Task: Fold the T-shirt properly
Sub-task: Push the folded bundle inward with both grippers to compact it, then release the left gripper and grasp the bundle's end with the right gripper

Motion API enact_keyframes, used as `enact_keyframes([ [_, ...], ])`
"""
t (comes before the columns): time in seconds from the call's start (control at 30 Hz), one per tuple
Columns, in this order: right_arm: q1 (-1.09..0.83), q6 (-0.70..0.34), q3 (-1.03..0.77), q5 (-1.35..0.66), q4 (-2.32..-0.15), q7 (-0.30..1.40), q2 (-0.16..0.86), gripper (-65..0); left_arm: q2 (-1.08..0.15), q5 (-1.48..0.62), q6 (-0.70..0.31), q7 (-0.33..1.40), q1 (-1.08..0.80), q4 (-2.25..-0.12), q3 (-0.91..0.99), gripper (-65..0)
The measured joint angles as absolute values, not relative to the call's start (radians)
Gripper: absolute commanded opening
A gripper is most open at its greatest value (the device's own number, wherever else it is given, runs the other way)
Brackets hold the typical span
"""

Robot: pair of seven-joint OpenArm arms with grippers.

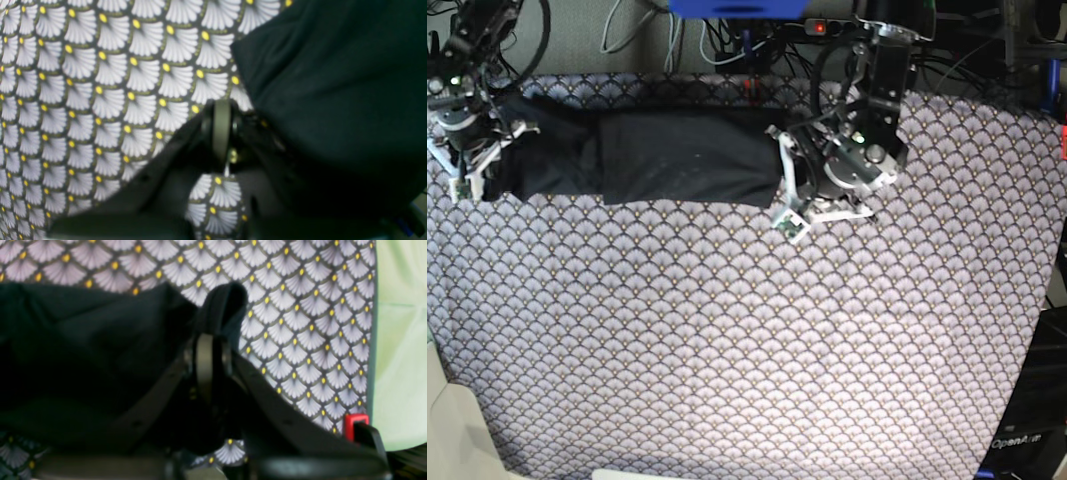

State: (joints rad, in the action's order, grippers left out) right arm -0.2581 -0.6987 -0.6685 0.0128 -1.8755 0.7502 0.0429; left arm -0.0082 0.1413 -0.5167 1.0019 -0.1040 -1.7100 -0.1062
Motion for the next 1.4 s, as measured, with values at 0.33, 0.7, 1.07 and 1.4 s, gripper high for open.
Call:
enact_keyframes([
  [0.33,-0.303,-0.698,-0.623,-0.072,-1.953,0.747,-0.004,-65.0,-0.017,0.147,-0.513,1.002,-0.139,-1.712,-0.106,-65.0],
  [0.7,-0.374,-0.699,-0.582,-0.404,-1.956,0.749,0.083,-65.0,-0.038,0.149,-0.505,1.072,-0.196,-1.799,-0.039,-65.0],
  [1.07,-0.377,-0.698,-0.468,-0.565,-1.957,0.751,0.110,-65.0,-0.044,0.146,-0.509,1.164,-0.205,-1.873,0.026,-65.0],
  [1.4,-0.382,-0.698,-0.321,-0.566,-1.959,0.749,0.072,-65.0,-0.041,0.145,-0.509,1.159,-0.205,-1.870,0.025,-65.0],
])
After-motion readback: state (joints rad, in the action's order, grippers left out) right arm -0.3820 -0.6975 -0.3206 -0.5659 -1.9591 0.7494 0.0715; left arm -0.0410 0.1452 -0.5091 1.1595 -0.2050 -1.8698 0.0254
